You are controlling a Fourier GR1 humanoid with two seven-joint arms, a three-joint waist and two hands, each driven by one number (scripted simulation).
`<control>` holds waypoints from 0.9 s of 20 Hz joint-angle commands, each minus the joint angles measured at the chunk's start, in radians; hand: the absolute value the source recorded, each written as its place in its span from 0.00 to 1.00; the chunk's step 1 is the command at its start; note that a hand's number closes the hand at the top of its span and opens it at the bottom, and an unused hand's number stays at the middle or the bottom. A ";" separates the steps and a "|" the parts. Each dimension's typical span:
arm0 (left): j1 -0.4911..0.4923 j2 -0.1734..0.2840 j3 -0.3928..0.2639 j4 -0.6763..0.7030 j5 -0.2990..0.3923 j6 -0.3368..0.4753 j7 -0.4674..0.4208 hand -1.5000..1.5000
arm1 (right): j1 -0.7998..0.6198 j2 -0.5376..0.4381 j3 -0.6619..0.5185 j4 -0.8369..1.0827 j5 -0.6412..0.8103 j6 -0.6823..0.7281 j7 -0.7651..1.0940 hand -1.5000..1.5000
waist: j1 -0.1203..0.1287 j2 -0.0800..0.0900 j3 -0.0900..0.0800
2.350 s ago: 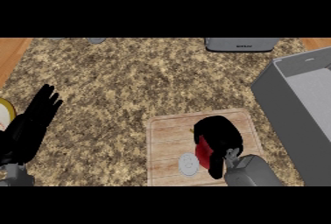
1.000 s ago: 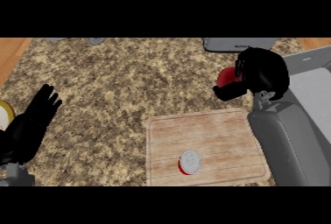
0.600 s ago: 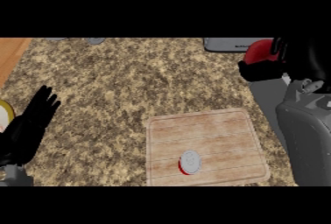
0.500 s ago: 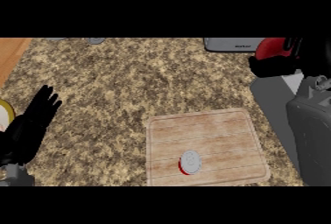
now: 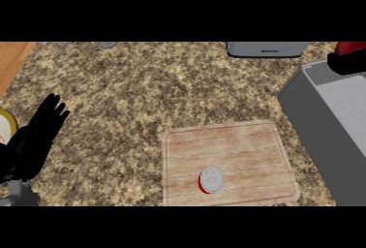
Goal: Pick the pear from the cutting board and place it in the cardboard box
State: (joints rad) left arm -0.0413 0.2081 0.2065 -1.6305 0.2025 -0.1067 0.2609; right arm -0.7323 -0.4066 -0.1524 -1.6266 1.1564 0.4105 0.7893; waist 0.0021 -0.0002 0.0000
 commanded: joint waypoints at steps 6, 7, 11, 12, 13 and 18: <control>0.011 0.024 0.027 -0.021 0.022 -0.032 0.010 0.50 | 0.134 -0.118 -0.128 0.174 -0.058 -0.211 -0.268 1.00 | 0.003 0.001 0.000; -0.010 0.019 0.032 -0.028 0.028 -0.013 0.037 0.50 | 0.112 -0.122 -0.131 0.212 -0.070 -0.207 -0.285 1.00 | 0.004 0.001 0.000; 0.031 -0.035 -0.028 -0.084 -0.021 0.019 0.042 0.50 | 0.127 -0.123 -0.164 0.334 -0.080 -0.311 -0.350 1.00 | 0.009 0.002 0.000; -0.001 0.017 0.024 -0.024 0.019 -0.024 0.041 0.50 | 0.137 -0.096 -0.148 0.372 -0.065 -0.361 -0.359 1.00 | 0.008 0.003 0.000; -0.050 0.017 0.018 -0.014 0.019 0.001 0.086 0.50 | 0.158 -0.066 -0.142 0.401 -0.069 -0.396 -0.377 1.00 | 0.007 0.004 0.001; 0.014 -0.030 -0.011 -0.048 -0.014 0.012 0.030 0.50 | 0.154 -0.082 -0.214 0.509 -0.185 -0.279 -0.402 1.00 | 0.009 0.002 0.001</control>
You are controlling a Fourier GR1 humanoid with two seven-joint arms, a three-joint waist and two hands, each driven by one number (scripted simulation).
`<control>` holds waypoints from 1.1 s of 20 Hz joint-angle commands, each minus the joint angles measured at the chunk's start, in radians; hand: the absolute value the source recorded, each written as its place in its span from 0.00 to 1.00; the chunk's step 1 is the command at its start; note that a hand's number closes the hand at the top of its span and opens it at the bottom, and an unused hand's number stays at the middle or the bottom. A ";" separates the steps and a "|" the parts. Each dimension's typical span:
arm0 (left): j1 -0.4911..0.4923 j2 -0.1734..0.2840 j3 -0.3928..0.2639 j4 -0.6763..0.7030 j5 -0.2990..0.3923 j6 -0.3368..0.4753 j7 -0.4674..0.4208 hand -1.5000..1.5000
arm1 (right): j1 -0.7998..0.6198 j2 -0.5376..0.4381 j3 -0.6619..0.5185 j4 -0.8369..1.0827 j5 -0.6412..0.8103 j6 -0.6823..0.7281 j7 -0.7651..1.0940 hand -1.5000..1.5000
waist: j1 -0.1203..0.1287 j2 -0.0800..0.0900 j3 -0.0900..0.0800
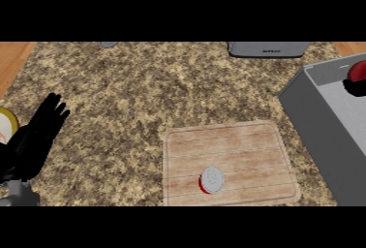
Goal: Pick the pear from the cutting board and place it in the cardboard box
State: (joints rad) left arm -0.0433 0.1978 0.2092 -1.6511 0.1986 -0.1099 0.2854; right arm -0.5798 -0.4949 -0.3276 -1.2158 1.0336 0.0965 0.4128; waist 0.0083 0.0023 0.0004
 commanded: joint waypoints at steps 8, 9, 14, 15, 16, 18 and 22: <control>0.002 -0.021 -0.013 -0.005 -0.028 0.019 -0.002 0.50 | 0.029 0.044 -0.052 0.210 -0.106 -0.054 -0.083 0.00 | -0.002 -0.001 0.000; 0.002 -0.005 0.006 0.021 -0.018 0.002 -0.015 0.50 | 0.065 0.037 -0.066 0.187 -0.121 -0.091 -0.133 0.00 | -0.005 -0.002 0.000; 0.013 0.016 0.030 -0.016 0.014 -0.008 0.019 0.50 | 0.041 0.094 -0.193 0.127 -0.238 -0.268 -0.187 0.00 | -0.004 -0.004 0.001; 0.020 -0.015 0.003 0.029 -0.015 -0.007 -0.034 0.50 | 0.019 0.096 -0.222 0.092 -0.278 -0.270 -0.173 0.00 | -0.016 -0.004 0.000; 0.067 -0.001 0.017 -0.011 -0.001 -0.022 -0.026 0.50 | 0.052 0.103 -0.257 0.065 -0.317 -0.294 -0.196 0.00 | -0.014 -0.009 0.001; 0.026 0.021 0.045 -0.004 0.036 -0.027 0.015 0.50 | 0.074 0.087 -0.313 0.060 -0.378 -0.311 -0.234 0.00 | -0.018 -0.007 0.001; 0.018 -0.002 0.010 -0.002 -0.011 -0.006 -0.006 0.50 | 0.096 0.094 -0.371 -0.001 -0.484 -0.302 -0.232 0.00 | -0.016 -0.005 0.000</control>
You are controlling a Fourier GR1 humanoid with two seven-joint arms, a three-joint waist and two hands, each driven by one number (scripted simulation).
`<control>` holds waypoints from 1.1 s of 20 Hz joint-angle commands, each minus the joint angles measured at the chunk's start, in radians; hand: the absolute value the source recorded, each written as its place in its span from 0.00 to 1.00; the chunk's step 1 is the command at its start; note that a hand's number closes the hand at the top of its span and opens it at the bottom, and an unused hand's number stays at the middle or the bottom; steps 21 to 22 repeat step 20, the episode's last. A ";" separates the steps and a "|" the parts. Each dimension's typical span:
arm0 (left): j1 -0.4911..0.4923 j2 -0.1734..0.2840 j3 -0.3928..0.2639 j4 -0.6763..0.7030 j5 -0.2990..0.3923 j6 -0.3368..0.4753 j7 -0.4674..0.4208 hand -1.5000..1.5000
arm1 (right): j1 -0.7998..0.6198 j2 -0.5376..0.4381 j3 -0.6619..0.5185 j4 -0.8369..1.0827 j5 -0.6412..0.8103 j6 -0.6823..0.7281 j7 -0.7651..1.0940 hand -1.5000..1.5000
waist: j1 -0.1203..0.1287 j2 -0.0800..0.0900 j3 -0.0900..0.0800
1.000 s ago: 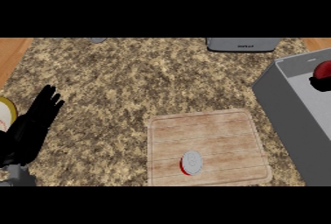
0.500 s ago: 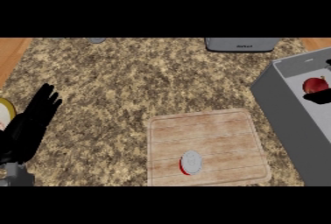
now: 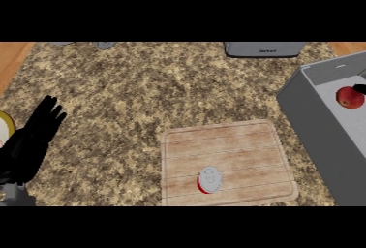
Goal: Pick the pear from the cutting board and place it in the cardboard box
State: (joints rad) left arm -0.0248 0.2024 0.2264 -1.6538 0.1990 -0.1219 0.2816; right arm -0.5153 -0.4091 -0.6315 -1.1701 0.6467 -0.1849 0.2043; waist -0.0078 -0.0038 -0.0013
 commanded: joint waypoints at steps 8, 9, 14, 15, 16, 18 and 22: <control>-0.035 -0.011 -0.001 0.014 -0.024 0.031 0.007 0.50 | 0.252 -0.062 -0.246 -0.170 -0.344 0.131 -0.079 0.00 | -0.005 0.002 0.002; 0.023 -0.022 -0.003 -0.056 0.019 0.007 0.038 0.50 | 0.230 -0.157 -0.288 -0.108 -0.392 0.195 -0.095 0.00 | 0.002 0.001 0.002; -0.048 0.016 0.027 0.034 0.011 -0.008 0.012 0.50 | 0.383 -0.101 -0.277 -0.292 -0.460 0.272 -0.067 0.00 | -0.002 0.002 0.001; -0.011 0.017 0.023 0.027 0.018 -0.039 -0.002 0.50 | 0.380 -0.160 -0.306 -0.218 -0.486 0.292 -0.113 0.00 | 0.002 0.002 0.001; -0.013 0.014 0.025 -0.049 0.036 -0.011 0.069 0.50 | 0.397 -0.160 -0.324 -0.177 -0.504 0.298 -0.144 0.00 | 0.004 0.002 0.002; 0.010 -0.002 0.013 -0.080 0.016 0.002 0.063 0.50 | 0.370 -0.210 -0.307 -0.102 -0.505 0.284 -0.174 0.00 | 0.009 0.003 0.002; -0.003 -0.048 -0.049 -0.074 -0.048 0.047 0.062 0.50 | 0.409 -0.183 -0.303 -0.141 -0.517 0.283 -0.189 0.00 | 0.007 0.003 0.002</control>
